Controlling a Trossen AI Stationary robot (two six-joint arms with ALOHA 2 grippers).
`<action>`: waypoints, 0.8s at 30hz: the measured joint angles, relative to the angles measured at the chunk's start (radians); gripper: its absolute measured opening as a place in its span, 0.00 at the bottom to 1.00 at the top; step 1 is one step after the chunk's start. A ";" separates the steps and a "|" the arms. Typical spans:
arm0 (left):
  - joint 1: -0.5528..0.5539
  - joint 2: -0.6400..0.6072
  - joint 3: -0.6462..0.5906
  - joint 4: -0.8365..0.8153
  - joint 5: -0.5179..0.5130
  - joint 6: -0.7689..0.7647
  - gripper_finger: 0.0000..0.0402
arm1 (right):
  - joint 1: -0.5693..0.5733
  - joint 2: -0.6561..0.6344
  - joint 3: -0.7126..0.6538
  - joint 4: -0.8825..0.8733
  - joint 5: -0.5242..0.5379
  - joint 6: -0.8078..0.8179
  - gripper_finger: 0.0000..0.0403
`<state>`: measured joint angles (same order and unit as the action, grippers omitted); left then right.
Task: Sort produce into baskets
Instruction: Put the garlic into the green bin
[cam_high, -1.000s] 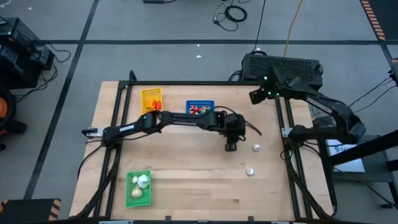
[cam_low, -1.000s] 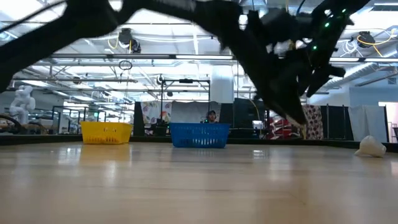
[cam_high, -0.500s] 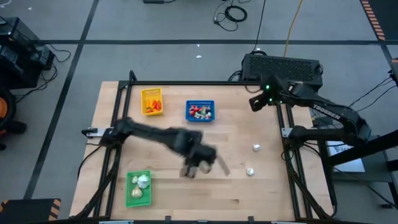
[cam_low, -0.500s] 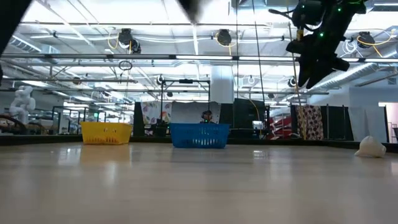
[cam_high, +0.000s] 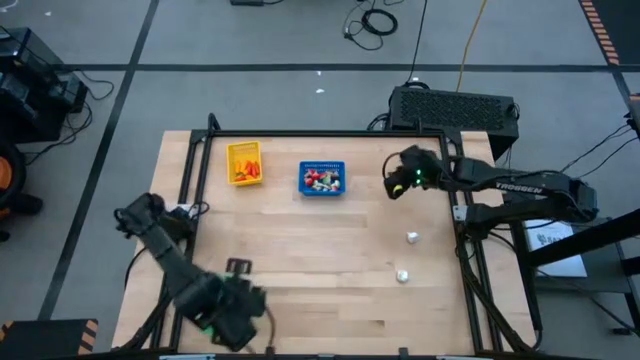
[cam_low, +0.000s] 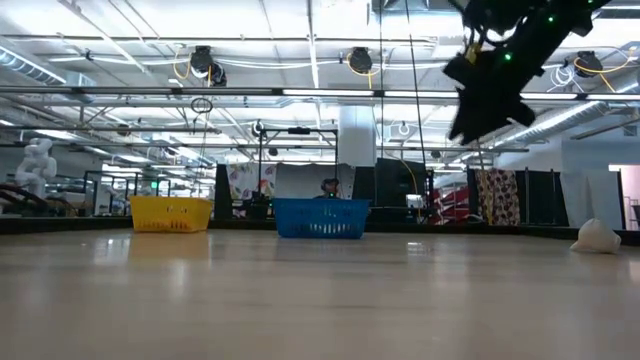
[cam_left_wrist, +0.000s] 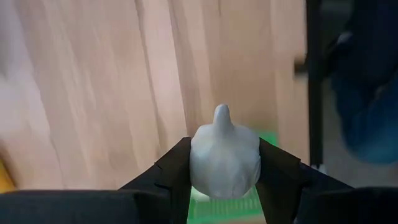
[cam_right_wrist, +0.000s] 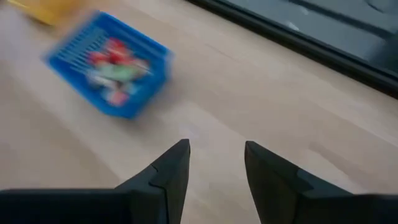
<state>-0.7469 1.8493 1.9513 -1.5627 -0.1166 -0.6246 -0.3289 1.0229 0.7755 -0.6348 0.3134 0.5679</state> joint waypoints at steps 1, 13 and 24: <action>-0.022 -0.013 -0.044 0.008 0.000 -0.025 0.36 | 0.027 0.000 -0.012 0.050 0.000 0.004 0.36; -0.100 -0.070 -0.467 0.222 0.143 -0.155 0.36 | 0.263 0.015 -0.079 0.468 0.029 -0.062 0.36; -0.100 -0.069 -0.498 0.294 0.169 -0.235 0.47 | 0.268 0.015 -0.079 0.495 0.027 -0.092 0.36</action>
<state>-0.8467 1.7798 1.4530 -1.2686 0.0529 -0.8593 -0.0605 1.0382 0.6968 -0.1393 0.3399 0.4755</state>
